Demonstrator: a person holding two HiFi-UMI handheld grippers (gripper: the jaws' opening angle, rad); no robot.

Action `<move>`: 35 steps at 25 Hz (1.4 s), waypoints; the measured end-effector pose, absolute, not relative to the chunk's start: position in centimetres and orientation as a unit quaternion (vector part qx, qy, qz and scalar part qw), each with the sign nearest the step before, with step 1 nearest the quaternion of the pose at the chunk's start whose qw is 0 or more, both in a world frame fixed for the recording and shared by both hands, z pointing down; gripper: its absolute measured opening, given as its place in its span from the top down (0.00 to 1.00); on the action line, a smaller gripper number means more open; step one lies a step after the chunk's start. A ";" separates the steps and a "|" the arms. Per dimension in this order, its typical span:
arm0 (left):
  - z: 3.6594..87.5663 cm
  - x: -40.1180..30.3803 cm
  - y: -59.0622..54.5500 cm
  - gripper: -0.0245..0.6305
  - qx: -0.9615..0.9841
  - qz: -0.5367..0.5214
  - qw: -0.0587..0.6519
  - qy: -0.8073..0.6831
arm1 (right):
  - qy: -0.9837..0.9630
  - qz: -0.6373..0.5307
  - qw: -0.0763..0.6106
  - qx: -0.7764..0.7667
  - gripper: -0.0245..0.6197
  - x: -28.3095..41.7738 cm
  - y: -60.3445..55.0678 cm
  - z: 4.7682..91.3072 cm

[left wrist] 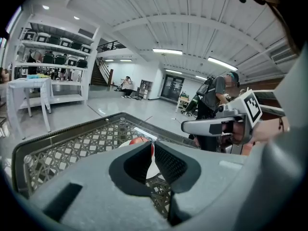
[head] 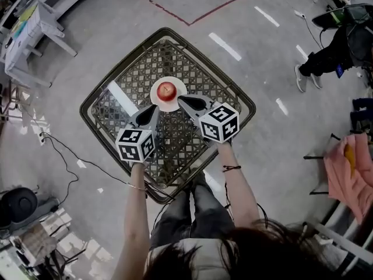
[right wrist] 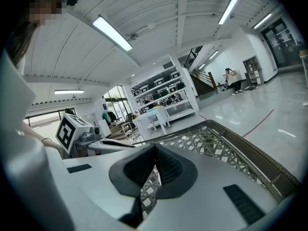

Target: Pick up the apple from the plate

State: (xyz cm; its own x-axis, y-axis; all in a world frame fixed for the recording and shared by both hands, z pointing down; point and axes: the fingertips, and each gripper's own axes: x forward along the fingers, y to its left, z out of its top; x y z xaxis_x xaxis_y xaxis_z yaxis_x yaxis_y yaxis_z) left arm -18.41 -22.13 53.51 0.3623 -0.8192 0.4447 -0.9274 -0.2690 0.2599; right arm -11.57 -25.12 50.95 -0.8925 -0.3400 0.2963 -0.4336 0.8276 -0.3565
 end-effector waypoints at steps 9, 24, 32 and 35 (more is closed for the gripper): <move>56.0 -18.6 -24.2 0.90 0.787 0.118 0.250 -0.551 | -0.947 0.225 0.118 0.198 0.95 -11.9 -26.2 53.7; 59.2 -18.8 -26.7 0.70 0.789 0.126 0.252 -0.546 | -0.943 0.240 0.128 0.194 0.95 -11.8 -27.5 56.7; 60.1 -18.6 -28.4 0.58 0.794 0.128 0.235 -0.546 | -0.939 0.251 0.127 0.198 0.95 -11.5 -27.9 57.9; 60.1 -18.3 -29.0 0.47 0.800 0.125 0.223 -0.543 | -0.938 0.256 0.124 0.201 0.95 -11.4 -27.9 58.2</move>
